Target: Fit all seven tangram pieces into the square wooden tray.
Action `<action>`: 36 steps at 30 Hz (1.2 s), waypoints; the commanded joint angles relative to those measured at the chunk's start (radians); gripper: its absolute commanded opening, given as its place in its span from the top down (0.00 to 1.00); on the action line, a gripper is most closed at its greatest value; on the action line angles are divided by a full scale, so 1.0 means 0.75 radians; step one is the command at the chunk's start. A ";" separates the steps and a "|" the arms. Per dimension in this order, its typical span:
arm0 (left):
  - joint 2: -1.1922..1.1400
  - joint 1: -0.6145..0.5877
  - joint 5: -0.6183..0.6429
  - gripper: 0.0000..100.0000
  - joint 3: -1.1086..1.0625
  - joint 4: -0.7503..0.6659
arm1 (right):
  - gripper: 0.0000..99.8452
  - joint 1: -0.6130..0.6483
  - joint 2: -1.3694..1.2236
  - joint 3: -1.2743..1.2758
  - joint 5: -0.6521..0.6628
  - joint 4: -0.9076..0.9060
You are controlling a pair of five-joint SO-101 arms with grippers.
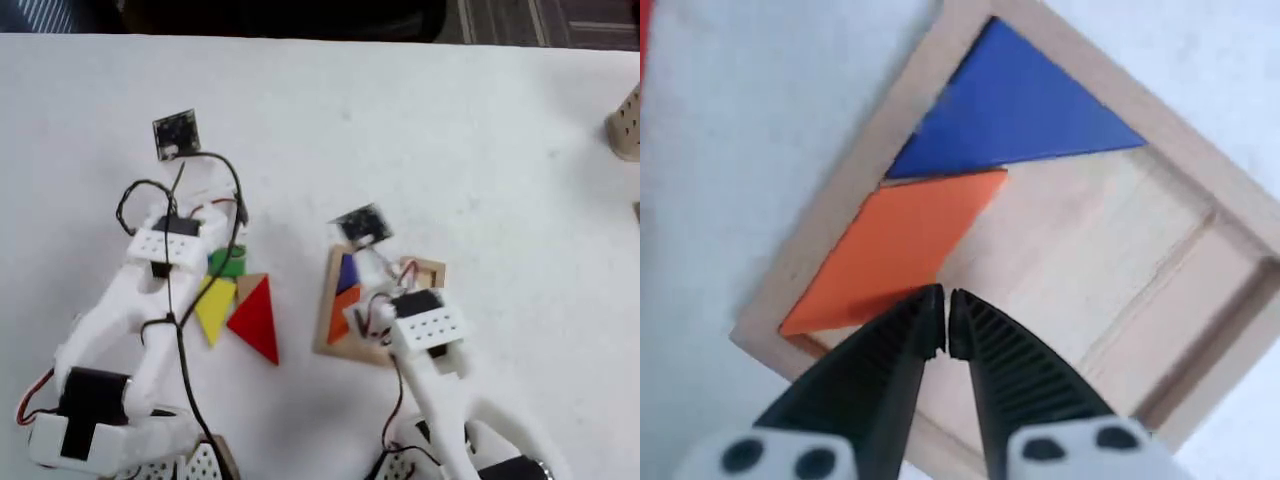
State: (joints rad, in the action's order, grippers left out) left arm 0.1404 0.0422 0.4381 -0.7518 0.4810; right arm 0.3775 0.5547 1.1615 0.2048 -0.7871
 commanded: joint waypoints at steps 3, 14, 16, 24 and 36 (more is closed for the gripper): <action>0.064 -0.003 0.002 0.97 0.008 -0.041 | 0.98 0.073 -0.105 -0.070 -0.010 0.036; 0.066 -0.011 0.002 0.97 0.008 -0.041 | 0.98 -0.034 -0.214 -0.219 -0.012 -0.036; 0.077 -0.021 0.002 0.97 0.008 -0.041 | 0.98 -0.054 -0.140 -0.205 -0.012 -0.073; 0.079 -0.120 0.002 0.97 0.061 0.176 | 0.98 -0.177 0.038 -0.086 -0.012 -0.075; 0.079 -0.263 -0.696 0.97 0.072 0.331 | 0.98 -0.191 0.024 -0.082 0.000 -0.075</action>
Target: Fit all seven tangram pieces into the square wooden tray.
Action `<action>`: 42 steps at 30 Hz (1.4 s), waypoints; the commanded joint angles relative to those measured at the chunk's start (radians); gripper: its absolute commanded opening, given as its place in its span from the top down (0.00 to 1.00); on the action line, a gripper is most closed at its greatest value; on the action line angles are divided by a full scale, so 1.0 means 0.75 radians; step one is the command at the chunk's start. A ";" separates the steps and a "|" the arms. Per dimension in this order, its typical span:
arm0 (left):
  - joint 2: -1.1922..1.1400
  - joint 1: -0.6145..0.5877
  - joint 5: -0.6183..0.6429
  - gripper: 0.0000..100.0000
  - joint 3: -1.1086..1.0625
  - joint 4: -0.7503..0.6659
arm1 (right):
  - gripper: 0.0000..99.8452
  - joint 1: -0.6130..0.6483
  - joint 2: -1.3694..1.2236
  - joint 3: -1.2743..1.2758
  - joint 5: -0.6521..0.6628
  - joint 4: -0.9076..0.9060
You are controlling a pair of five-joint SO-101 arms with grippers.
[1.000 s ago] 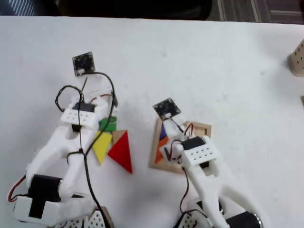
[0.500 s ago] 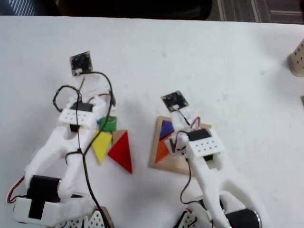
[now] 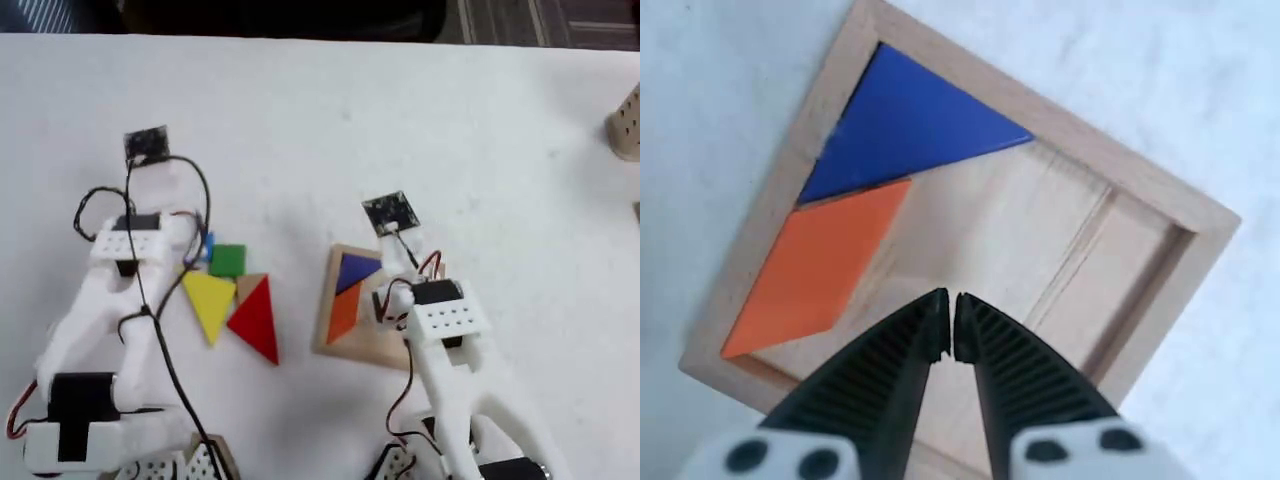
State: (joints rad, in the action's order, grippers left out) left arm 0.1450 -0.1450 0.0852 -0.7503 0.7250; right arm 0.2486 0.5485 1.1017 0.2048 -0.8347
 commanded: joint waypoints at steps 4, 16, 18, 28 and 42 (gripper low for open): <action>0.062 -0.013 -0.260 0.97 0.070 0.006 | 0.98 -0.019 0.032 -0.002 0.000 -0.011; -0.009 0.038 -0.260 0.76 0.082 0.016 | 0.98 -0.021 0.032 0.000 0.002 -0.013; -0.087 0.046 -0.268 0.76 0.139 0.041 | 0.98 -0.021 0.032 0.000 0.002 -0.013; -0.427 0.040 -0.489 0.76 0.536 0.325 | 0.98 -0.021 0.032 0.000 0.002 -0.017; -0.465 -0.136 -0.399 0.76 0.556 0.364 | 0.98 -0.021 0.034 0.000 0.002 -0.015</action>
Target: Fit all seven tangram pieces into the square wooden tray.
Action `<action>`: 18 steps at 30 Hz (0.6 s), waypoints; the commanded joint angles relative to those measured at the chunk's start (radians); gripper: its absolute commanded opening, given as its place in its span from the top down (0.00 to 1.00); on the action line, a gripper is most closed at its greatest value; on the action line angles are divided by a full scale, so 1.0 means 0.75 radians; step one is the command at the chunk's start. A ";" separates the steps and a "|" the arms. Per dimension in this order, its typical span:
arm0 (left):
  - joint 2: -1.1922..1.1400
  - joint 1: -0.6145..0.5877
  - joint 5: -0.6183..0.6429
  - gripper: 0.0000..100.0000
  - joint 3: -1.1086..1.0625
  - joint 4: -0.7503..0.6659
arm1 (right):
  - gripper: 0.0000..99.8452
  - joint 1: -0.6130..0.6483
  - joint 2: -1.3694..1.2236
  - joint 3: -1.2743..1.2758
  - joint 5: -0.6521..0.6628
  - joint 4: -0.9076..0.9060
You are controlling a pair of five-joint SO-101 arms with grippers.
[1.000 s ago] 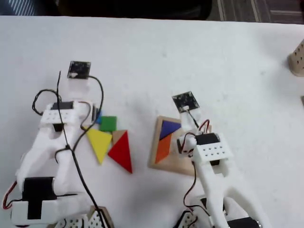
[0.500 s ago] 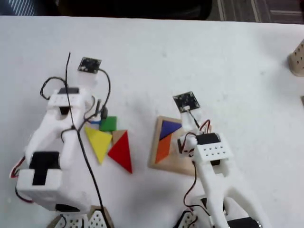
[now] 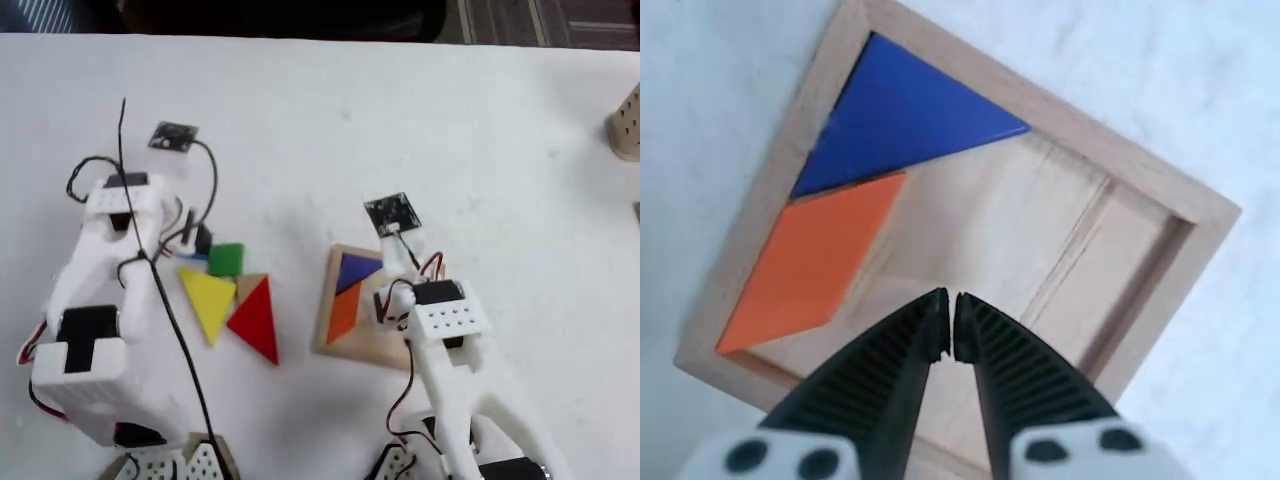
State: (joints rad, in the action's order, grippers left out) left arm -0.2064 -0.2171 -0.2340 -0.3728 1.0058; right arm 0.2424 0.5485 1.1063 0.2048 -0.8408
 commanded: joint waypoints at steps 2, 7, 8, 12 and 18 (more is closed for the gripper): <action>0.003 -0.036 0.016 0.76 0.053 -0.010 | 0.98 -0.013 0.034 -0.006 0.002 -0.007; -0.001 -0.034 0.012 0.76 0.053 -0.012 | 0.98 -0.013 0.034 -0.006 0.002 -0.005; -0.001 -0.032 -0.004 0.76 0.053 -0.033 | 0.98 -0.013 0.034 -0.006 0.002 -0.005; 0.001 -0.003 -0.104 0.76 0.053 -0.068 | 0.98 -0.013 0.034 -0.006 0.002 -0.005; -0.003 0.007 0.078 0.76 0.051 -0.090 | 0.98 -0.015 0.034 -0.006 0.002 -0.005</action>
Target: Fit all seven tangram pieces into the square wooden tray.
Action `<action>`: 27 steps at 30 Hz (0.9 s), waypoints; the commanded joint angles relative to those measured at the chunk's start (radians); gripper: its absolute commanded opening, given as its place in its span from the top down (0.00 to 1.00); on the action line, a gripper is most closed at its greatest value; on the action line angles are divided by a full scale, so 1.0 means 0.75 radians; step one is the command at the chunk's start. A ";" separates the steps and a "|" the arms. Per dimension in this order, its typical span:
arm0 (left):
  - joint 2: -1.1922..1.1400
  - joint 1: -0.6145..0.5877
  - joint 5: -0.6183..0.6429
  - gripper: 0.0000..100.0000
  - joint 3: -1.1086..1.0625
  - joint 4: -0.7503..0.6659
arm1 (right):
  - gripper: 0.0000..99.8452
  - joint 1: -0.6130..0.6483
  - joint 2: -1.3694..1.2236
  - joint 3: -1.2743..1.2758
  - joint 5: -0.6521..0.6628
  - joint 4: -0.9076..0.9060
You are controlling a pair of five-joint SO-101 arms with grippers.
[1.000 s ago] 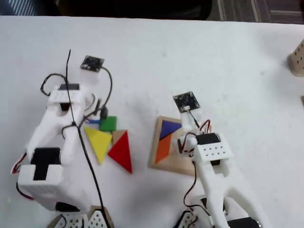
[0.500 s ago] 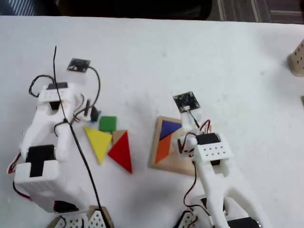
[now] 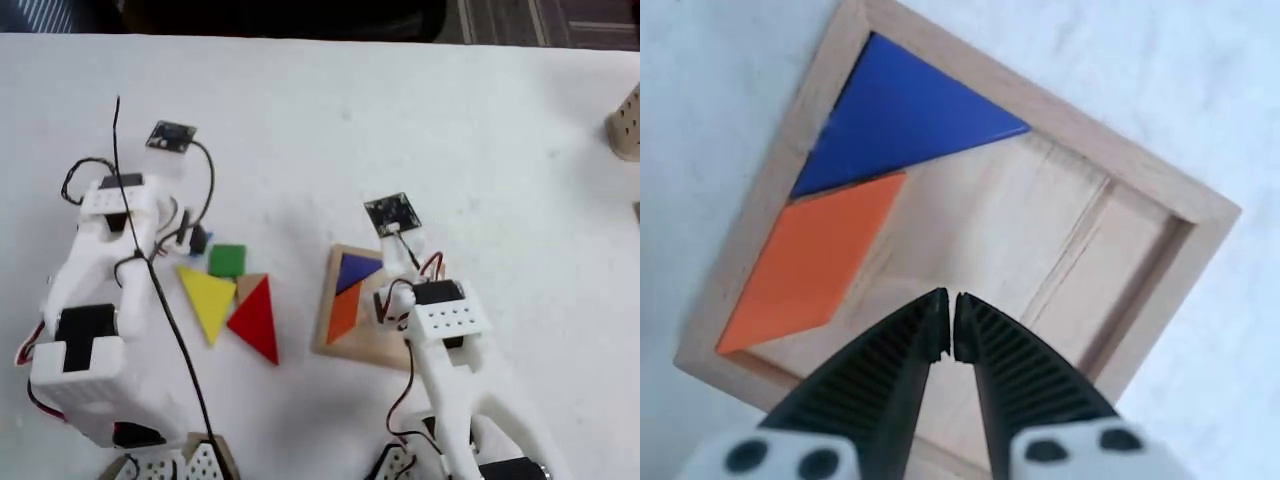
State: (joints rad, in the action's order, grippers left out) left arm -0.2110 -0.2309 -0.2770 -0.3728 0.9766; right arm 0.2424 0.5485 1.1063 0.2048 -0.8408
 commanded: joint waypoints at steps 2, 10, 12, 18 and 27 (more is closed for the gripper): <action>-0.028 0.026 0.252 0.76 0.057 -0.117 | 0.98 -0.015 0.034 -0.006 0.002 -0.005; -0.163 0.126 -0.188 0.76 0.254 -0.012 | 0.98 -0.048 0.034 -0.006 0.002 -0.005; -0.195 0.132 -0.223 0.76 0.307 0.053 | 0.98 -0.060 0.034 -0.006 0.002 -0.005; -0.279 0.132 -0.231 0.76 0.417 0.184 | 0.98 -0.056 0.034 -0.006 0.004 -0.005; -0.304 0.101 -0.585 0.76 0.466 0.295 | 0.98 -0.060 0.034 -0.006 0.063 -0.005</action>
State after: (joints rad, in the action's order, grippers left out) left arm -0.4488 -0.1527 -0.6483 -0.0598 1.1807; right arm 0.2071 0.5485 1.1063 0.2325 -0.8408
